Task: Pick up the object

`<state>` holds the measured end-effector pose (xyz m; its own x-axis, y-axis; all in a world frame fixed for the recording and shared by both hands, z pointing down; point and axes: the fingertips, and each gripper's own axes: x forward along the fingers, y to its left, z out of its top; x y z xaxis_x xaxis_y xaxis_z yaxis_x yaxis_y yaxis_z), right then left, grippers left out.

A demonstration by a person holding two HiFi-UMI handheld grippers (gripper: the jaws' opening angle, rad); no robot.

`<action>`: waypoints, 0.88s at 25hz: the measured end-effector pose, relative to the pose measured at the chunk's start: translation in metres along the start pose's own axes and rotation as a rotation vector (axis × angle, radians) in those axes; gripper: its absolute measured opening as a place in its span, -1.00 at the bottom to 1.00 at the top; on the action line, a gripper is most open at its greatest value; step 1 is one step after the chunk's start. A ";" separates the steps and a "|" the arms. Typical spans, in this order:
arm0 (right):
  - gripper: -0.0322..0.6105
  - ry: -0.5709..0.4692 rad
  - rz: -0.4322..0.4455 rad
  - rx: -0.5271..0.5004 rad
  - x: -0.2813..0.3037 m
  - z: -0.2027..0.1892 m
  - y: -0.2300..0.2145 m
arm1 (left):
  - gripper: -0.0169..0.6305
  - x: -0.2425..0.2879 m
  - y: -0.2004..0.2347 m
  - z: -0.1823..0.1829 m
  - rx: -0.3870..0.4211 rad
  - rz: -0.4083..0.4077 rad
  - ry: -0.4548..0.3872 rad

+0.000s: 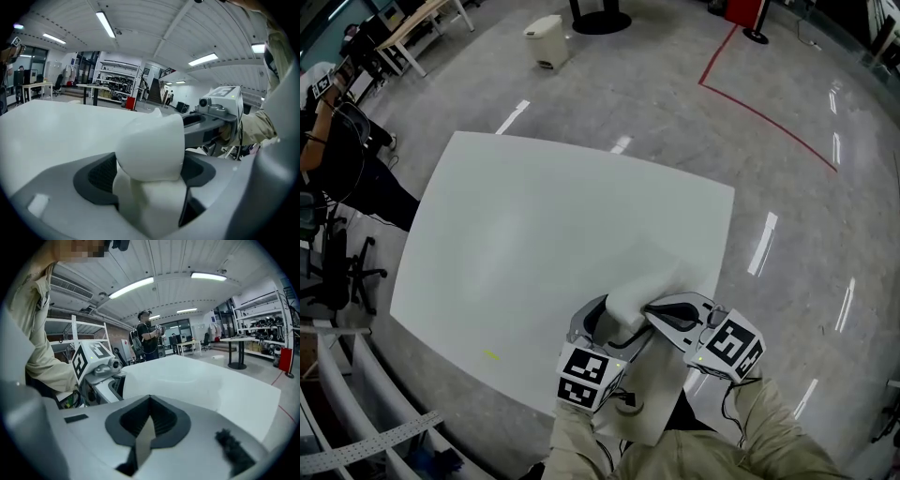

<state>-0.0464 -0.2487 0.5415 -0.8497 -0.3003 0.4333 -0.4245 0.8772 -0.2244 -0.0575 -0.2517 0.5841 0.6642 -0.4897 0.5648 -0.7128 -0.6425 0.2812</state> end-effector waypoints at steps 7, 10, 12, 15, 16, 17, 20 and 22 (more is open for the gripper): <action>-0.89 -0.004 0.001 0.005 -0.003 0.001 0.002 | 0.30 -0.003 -0.004 0.003 -0.001 -0.005 -0.041; -0.89 -0.009 0.007 -0.004 -0.009 0.007 0.009 | 0.30 -0.012 -0.011 0.008 -0.047 -0.014 -0.079; -0.89 -0.024 0.016 -0.013 -0.015 0.012 0.016 | 0.30 -0.019 -0.017 0.011 -0.061 -0.010 -0.101; -0.89 -0.065 0.043 -0.033 -0.026 0.033 0.027 | 0.30 -0.037 -0.027 0.024 -0.075 0.001 -0.153; -0.89 -0.097 0.063 -0.045 -0.031 0.042 0.033 | 0.30 -0.045 -0.031 0.030 -0.079 0.005 -0.176; -0.89 -0.136 0.084 -0.061 -0.036 0.052 0.040 | 0.30 -0.053 -0.035 0.036 -0.079 0.012 -0.199; -0.89 -0.219 0.137 -0.116 -0.052 0.077 0.063 | 0.29 -0.079 -0.050 0.052 -0.055 0.052 -0.264; -0.89 -0.262 0.174 -0.146 -0.063 0.091 0.078 | 0.29 -0.099 -0.060 0.061 -0.034 0.086 -0.309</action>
<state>-0.0547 -0.1958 0.4170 -0.9649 -0.2111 0.1561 -0.2331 0.9624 -0.1397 -0.0669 -0.2010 0.4642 0.6347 -0.7003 0.3267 -0.7727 -0.5736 0.2719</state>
